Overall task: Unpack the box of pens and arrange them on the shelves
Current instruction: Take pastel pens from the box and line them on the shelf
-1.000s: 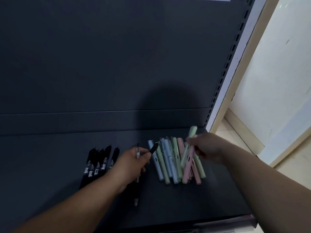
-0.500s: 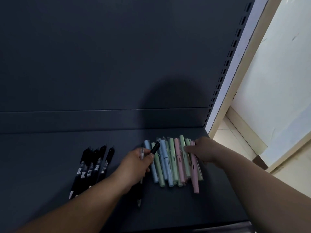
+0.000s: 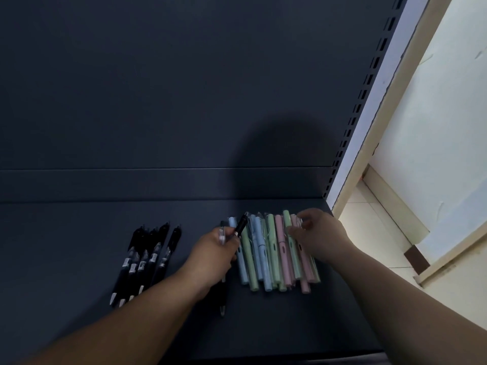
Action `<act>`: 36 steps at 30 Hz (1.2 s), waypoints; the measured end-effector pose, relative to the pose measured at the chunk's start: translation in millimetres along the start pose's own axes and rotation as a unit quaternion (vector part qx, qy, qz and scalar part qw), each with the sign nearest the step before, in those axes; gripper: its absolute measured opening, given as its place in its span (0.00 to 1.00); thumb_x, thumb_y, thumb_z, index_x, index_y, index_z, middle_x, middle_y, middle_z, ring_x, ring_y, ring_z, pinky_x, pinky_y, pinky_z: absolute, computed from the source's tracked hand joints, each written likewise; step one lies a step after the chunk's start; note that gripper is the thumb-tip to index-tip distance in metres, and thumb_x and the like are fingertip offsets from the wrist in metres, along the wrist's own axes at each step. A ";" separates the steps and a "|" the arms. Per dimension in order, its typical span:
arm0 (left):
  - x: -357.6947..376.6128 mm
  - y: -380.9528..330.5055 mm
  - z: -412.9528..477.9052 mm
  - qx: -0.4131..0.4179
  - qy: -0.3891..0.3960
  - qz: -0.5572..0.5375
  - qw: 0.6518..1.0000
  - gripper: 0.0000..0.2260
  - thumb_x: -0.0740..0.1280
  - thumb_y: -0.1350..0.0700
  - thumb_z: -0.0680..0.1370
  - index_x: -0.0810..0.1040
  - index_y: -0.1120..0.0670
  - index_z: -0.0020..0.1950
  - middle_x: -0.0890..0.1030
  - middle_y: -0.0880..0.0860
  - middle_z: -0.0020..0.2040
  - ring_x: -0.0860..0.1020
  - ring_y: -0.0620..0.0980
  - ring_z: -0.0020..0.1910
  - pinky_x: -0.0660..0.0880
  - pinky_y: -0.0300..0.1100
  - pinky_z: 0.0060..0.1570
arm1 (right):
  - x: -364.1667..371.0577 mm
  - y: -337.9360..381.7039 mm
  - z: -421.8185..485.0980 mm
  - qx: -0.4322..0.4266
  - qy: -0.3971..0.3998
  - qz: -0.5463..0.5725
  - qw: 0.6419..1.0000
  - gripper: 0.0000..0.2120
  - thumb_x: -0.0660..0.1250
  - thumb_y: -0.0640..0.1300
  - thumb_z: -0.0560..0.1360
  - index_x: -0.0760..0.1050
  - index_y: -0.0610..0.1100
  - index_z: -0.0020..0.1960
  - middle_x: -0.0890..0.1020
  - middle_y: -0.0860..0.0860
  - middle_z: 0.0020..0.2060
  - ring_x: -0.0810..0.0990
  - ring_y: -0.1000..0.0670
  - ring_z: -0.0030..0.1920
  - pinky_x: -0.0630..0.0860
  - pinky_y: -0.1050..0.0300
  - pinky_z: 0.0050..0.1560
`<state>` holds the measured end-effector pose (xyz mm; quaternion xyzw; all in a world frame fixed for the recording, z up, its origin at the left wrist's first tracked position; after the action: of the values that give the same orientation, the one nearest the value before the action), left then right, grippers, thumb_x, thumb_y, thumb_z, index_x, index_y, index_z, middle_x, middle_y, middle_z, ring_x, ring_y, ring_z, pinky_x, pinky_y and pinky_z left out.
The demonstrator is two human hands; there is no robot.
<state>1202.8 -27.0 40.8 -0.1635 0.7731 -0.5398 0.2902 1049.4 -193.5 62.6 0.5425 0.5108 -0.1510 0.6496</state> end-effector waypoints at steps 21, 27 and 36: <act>-62.0 -12.8 -31.0 0.033 -0.073 -0.070 0.994 0.16 0.55 0.44 0.81 0.78 0.51 0.52 0.82 0.49 0.42 0.80 0.48 0.41 0.75 0.38 0.43 | 73.8 103.9 -27.6 0.003 0.172 0.399 0.900 0.10 0.66 0.50 0.78 0.76 0.44 0.44 0.80 0.48 0.37 0.77 0.51 0.31 0.73 0.57 0.32; -125.9 -7.0 -26.1 -0.024 -0.109 -0.083 0.990 0.17 0.54 0.44 0.82 0.74 0.54 0.50 0.73 0.50 0.29 0.66 0.44 0.20 0.63 0.35 0.21 | 86.0 125.5 -37.8 0.027 0.188 0.411 0.891 0.10 0.62 0.49 0.81 0.76 0.43 0.48 0.79 0.48 0.37 0.75 0.52 0.30 0.73 0.60 0.28; -175.3 41.0 -19.4 -0.122 -0.031 -0.135 0.983 0.15 0.60 0.65 0.79 0.69 0.53 0.63 0.78 0.53 0.40 0.73 0.46 0.31 0.74 0.36 0.26 | 138.1 156.2 -37.9 0.024 0.206 0.277 0.938 0.20 0.71 0.42 0.75 0.69 0.44 0.64 0.81 0.46 0.42 0.79 0.52 0.32 0.77 0.60 0.31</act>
<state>1329.6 101.5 55.3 -0.3171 0.7946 -0.4704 0.2166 1207.3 -54.3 38.5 0.6969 0.4590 0.1379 0.5335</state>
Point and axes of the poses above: each hand's wrist, its own z-axis towards the middle knuckle, its own x-axis out of the palm, y = z × x, the point moved 7 cm from there along z, towards the middle knuckle
